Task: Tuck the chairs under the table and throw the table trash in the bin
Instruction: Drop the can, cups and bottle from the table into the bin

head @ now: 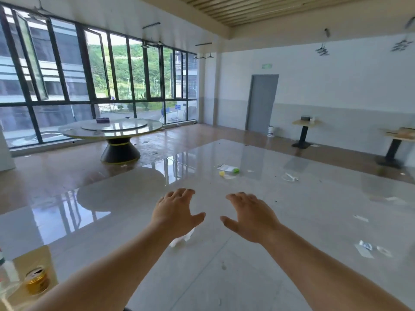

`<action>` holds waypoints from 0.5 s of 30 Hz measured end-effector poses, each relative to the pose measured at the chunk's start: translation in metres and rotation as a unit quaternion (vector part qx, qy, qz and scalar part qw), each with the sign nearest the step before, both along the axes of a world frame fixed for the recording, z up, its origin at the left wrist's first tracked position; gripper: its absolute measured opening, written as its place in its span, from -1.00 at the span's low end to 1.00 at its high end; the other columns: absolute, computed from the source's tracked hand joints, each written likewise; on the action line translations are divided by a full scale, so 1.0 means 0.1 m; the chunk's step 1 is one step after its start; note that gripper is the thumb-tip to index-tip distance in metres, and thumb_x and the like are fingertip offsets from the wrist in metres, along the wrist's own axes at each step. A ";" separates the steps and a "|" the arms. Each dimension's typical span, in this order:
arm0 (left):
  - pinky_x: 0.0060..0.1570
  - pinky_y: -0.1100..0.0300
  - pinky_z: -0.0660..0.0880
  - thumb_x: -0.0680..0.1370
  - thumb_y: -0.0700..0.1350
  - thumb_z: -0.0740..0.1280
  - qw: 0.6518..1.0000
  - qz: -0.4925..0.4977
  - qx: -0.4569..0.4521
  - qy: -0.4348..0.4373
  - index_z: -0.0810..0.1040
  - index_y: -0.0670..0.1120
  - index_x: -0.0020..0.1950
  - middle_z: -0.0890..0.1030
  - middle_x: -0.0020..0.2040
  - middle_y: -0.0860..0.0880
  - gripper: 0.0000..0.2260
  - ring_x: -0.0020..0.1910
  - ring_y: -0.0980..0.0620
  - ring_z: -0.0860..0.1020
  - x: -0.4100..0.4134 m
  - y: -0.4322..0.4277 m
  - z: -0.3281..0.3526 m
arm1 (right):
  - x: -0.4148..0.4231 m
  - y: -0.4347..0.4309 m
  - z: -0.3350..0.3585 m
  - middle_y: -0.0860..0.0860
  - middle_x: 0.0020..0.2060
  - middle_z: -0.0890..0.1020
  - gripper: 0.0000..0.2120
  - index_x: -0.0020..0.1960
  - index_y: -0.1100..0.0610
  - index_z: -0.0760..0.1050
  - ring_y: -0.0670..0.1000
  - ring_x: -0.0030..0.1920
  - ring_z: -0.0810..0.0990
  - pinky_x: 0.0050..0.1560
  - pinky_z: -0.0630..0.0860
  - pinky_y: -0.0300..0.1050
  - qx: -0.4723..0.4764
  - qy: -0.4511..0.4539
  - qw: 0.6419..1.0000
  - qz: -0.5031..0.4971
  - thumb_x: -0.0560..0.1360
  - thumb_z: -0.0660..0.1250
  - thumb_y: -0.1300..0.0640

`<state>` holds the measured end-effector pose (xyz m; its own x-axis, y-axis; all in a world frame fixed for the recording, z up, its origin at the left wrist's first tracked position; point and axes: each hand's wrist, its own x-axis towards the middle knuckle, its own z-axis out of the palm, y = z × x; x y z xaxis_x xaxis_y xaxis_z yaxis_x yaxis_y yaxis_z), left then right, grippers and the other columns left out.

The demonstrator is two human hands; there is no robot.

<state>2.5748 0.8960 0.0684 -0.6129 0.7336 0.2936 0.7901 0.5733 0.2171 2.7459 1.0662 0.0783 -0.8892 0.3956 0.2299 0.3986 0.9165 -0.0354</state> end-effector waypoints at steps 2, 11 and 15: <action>0.43 0.02 0.36 0.46 0.45 0.28 1.000 -0.011 -0.003 -0.019 0.31 0.13 0.57 0.39 0.55 0.08 -0.25 0.49 -0.04 0.36 -0.32 0.34 -0.07 | -0.24 0.32 0.00 0.04 0.36 0.51 -0.33 0.51 -0.01 0.30 0.15 0.33 0.48 0.28 0.46 0.10 -0.001 -0.035 0.999 -0.021 0.57 0.13 -0.40; 0.36 -0.02 0.42 0.49 0.42 0.31 0.999 -0.042 0.018 0.004 0.33 0.10 0.56 0.41 0.54 0.05 -0.27 0.48 -0.07 0.39 -1.63 1.70 0.33 | -1.52 1.50 0.51 0.05 0.31 0.55 -0.40 0.44 0.02 0.43 0.13 0.32 0.46 0.27 0.46 0.10 0.000 0.023 0.999 -0.049 0.58 0.20 -0.35; 0.35 0.01 0.40 0.48 0.44 0.28 0.999 -0.034 -0.004 0.033 0.34 0.12 0.54 0.43 0.52 0.08 -0.29 0.44 -0.04 0.42 -2.10 1.98 0.25 | -2.17 1.86 0.37 0.06 0.30 0.55 -0.41 0.45 0.01 0.41 0.13 0.30 0.47 0.26 0.46 0.10 0.009 -0.001 1.000 -0.010 0.59 0.17 -0.35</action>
<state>2.3645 1.0943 0.0931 -0.5407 0.7756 0.3259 0.8400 0.5187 0.1592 2.5284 1.2525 0.1151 -0.8812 0.4098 0.2356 0.4176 0.9085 -0.0183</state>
